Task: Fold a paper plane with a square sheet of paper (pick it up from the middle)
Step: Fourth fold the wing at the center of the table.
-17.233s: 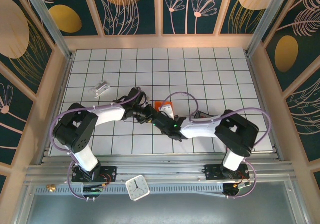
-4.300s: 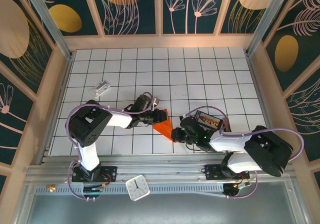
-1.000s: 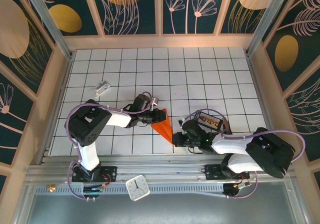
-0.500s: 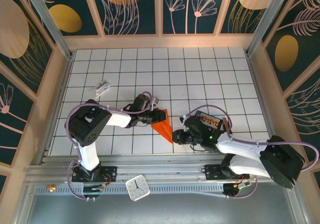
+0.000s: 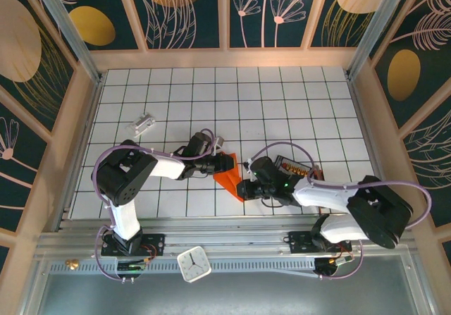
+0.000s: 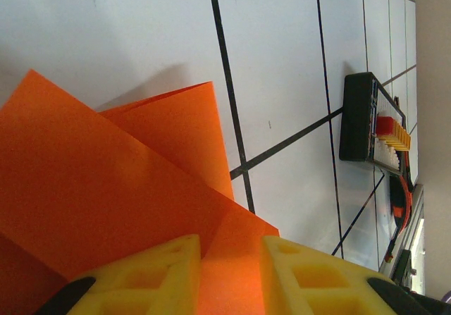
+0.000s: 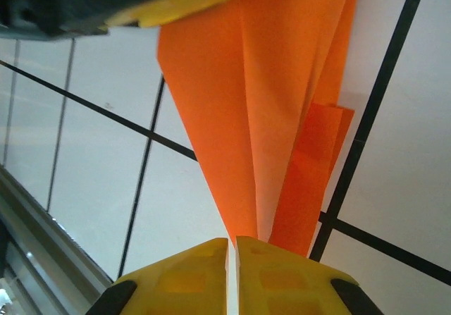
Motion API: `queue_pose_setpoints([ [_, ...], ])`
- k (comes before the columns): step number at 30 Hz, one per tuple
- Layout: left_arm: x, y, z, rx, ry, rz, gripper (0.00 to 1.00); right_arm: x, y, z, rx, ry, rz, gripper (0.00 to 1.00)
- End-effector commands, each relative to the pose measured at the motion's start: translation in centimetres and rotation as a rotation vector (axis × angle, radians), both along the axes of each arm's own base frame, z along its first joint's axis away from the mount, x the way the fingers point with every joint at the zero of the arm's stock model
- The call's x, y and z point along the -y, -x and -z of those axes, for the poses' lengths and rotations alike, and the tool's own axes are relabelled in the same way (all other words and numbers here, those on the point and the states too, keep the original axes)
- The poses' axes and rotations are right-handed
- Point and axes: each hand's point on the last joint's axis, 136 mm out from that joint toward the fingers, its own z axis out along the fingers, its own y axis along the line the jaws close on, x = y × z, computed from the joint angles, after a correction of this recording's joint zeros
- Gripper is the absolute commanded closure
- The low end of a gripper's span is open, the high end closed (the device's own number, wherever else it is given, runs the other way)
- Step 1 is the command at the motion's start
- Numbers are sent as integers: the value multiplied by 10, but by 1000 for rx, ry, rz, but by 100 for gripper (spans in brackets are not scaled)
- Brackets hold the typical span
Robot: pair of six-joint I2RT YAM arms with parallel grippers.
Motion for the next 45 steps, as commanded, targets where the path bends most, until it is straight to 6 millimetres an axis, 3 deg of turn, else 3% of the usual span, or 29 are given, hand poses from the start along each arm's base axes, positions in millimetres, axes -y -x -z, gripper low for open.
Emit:
queue_pose_setpoints([
  [1,-33,12,50,-97,-166,-39,70,-12,-4,-7,21,-15,-38,88],
  [8,-33,13,51,-100,-170,-38,70,0,-3,13,-17,61,-14,91],
  [18,-33,12,51,-97,-171,-36,71,11,-2,14,-17,68,9,91],
  [32,-33,12,51,-95,-173,-35,71,22,11,37,-68,120,-12,93],
  [40,-33,12,53,-98,-177,-34,71,40,24,58,-118,189,-12,94],
  [45,-34,12,53,-98,-180,-36,70,46,30,56,-121,186,-9,95],
])
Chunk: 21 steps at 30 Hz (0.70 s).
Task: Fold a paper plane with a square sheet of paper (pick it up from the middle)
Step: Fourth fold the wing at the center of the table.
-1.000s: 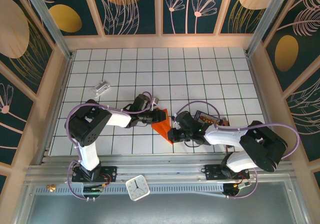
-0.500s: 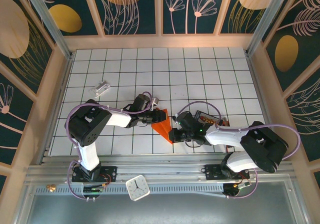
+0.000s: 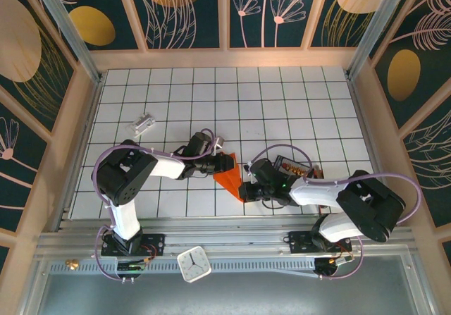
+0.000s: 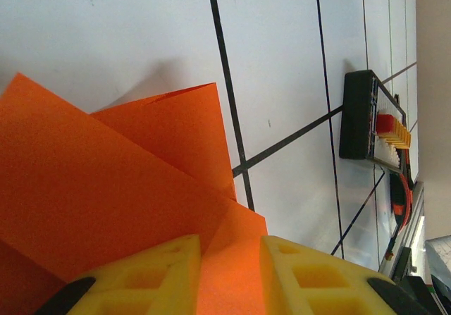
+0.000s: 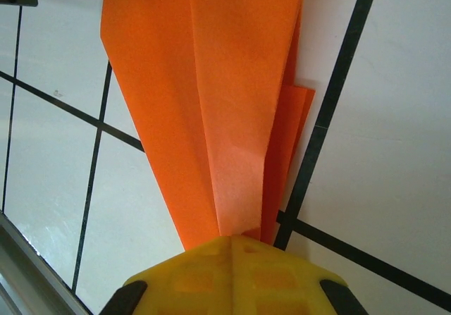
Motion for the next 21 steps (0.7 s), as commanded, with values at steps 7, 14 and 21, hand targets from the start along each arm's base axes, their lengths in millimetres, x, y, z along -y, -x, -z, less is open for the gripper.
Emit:
queue_pose_setpoints([
  [7,-36,12,54,-96,-184,-45,71,28,26,9,-48,86,-33,95],
  [14,-36,13,56,-99,-186,-46,71,4,1,-40,58,-7,-34,95],
  [21,-36,14,57,-104,-184,-47,70,-17,-7,-51,70,-54,-65,95],
])
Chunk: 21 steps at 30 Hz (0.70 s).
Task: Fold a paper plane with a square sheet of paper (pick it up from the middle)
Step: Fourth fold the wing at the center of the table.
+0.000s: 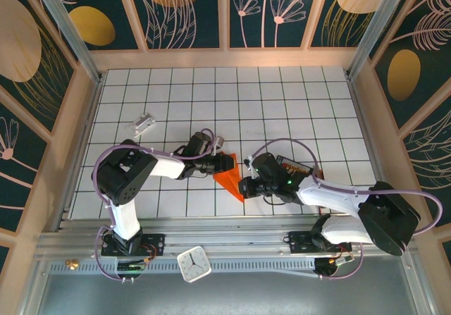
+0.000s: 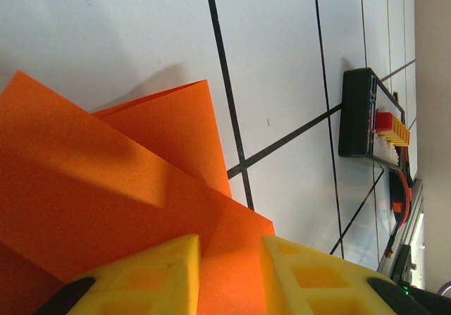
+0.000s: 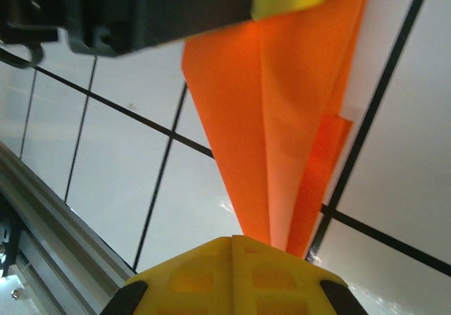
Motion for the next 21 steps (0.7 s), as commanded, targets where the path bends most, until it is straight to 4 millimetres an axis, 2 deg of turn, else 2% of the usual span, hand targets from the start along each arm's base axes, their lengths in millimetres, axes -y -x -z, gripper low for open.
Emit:
queue_pose_setpoints([
  [1,-36,13,57,-106,-186,-54,70,-12,-2,-2,3,-8,-45,95],
  [8,-35,13,56,-105,-184,-53,70,-21,0,18,-38,32,-88,95],
  [21,-36,13,57,-104,-186,-50,71,6,20,60,-135,134,-83,96],
])
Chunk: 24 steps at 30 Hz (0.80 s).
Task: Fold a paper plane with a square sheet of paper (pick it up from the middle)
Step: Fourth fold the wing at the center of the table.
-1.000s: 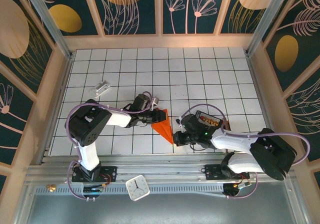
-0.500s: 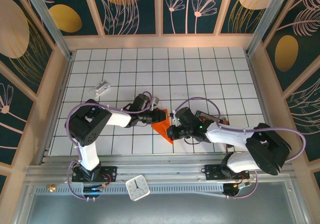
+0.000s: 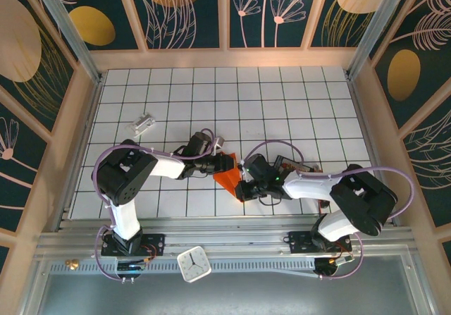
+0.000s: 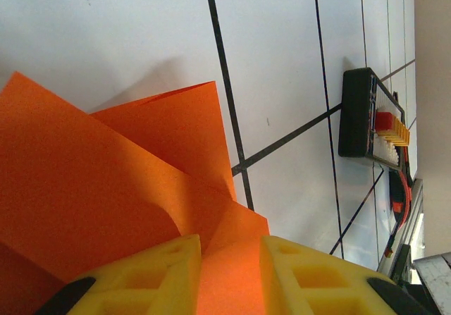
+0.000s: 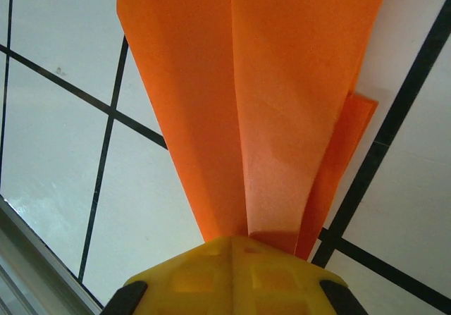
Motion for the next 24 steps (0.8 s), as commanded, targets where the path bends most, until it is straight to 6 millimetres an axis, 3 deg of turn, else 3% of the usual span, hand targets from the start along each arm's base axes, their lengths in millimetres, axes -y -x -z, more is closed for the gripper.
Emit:
queue_pose_setpoints([
  [1,-36,13,57,-106,-188,-50,70,13,14,15,-40,41,-17,96],
  [24,-37,14,60,-107,-200,-49,70,44,58,35,-161,101,-9,100],
])
